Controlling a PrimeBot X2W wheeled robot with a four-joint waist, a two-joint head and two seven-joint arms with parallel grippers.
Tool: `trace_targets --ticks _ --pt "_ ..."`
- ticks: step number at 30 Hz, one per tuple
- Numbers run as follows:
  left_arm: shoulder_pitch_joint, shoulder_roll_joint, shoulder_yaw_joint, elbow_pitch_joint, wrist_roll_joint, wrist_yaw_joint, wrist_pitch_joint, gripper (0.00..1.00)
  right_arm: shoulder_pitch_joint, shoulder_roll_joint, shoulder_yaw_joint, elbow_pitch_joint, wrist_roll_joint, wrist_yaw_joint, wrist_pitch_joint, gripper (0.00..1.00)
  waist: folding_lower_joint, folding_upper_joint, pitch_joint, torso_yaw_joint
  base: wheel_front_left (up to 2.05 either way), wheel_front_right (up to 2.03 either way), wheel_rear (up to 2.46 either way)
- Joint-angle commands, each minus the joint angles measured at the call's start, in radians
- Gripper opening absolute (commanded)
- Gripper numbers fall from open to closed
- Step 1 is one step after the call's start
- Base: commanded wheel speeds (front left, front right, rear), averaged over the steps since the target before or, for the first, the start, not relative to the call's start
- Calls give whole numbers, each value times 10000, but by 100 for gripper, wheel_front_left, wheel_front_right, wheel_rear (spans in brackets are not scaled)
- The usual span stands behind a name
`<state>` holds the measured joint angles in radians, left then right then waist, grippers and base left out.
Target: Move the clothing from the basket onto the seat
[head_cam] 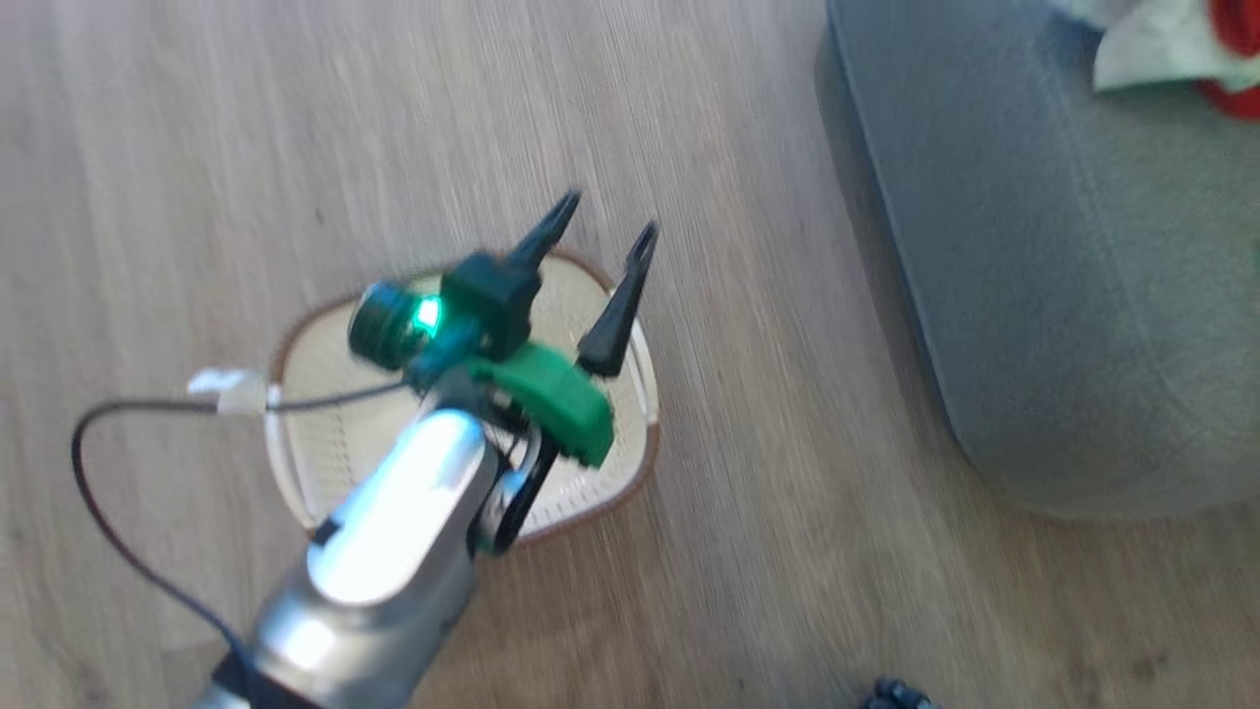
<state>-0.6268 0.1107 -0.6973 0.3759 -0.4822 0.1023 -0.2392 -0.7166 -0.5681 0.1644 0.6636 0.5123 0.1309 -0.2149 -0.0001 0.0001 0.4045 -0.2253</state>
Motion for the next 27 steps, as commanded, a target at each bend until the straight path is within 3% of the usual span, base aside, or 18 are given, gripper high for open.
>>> trace_targets --ticks 1,4,10,17,27 --pt "186 128 425 -212 -104 99 -123 100 724 -31 80 -590 67 -2 -171 100 1 -1 -1207 492 0 0 0" --pt "1124 317 759 -126 -317 288 -188 100 2293 667 -24 -1870 -128 -2 -342 100 1 -1 -2008 1099 0 0 0" --pt "2554 671 1350 -127 -520 550 -219 100 4440 2178 -376 -3283 -732 -2 -448 100 1 -1 -2967 2001 0 0 0" --pt "4205 873 2799 -511 -338 777 -223 100 5810 3556 -364 -3445 -2166 -2 -466 100 1 -1 -3558 2611 0 0 0" --pt "5223 754 4676 -780 395 449 -224 100 6650 4528 -1150 -3284 -3077 -2 -468 100 1 -1 -3971 2732 0 0 0"
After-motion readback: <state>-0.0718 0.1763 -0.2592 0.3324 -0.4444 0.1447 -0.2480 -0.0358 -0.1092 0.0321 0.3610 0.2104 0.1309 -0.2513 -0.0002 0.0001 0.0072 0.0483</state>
